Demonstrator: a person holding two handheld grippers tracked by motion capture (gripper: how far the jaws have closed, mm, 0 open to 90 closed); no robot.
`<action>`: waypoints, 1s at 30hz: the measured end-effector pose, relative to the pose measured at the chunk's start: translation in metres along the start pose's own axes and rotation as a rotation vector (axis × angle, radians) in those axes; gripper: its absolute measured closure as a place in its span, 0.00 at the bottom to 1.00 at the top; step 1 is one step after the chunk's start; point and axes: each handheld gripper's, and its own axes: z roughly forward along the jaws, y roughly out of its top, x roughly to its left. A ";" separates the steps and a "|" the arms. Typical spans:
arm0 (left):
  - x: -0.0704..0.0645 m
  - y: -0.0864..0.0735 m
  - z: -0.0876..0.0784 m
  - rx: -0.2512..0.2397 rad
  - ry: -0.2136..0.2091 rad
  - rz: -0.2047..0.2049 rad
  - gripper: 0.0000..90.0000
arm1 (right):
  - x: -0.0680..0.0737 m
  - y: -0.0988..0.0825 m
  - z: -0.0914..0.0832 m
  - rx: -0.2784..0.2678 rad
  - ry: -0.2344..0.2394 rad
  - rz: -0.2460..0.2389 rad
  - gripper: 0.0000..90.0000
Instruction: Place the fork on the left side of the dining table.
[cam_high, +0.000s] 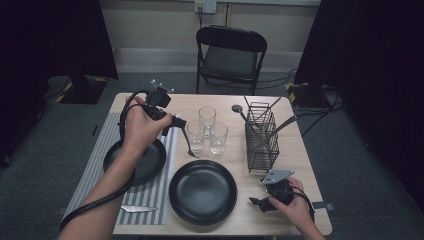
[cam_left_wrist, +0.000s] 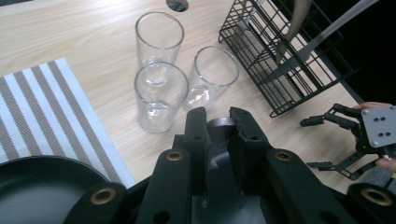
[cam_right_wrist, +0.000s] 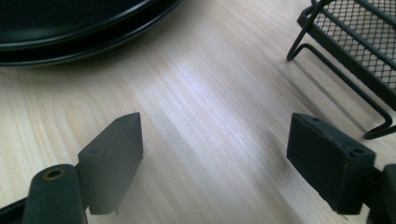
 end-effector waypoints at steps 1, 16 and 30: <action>0.001 0.000 0.000 -0.001 0.003 -0.002 0.86 | 0.000 0.000 0.000 0.002 -0.001 -0.002 0.20; 0.029 -0.001 -0.006 -0.006 0.025 -0.036 0.86 | -0.004 -0.010 0.003 -0.023 0.000 0.037 0.17; 0.049 -0.002 -0.012 -0.015 0.049 -0.077 0.86 | -0.004 -0.016 0.003 -0.072 -0.002 0.037 0.17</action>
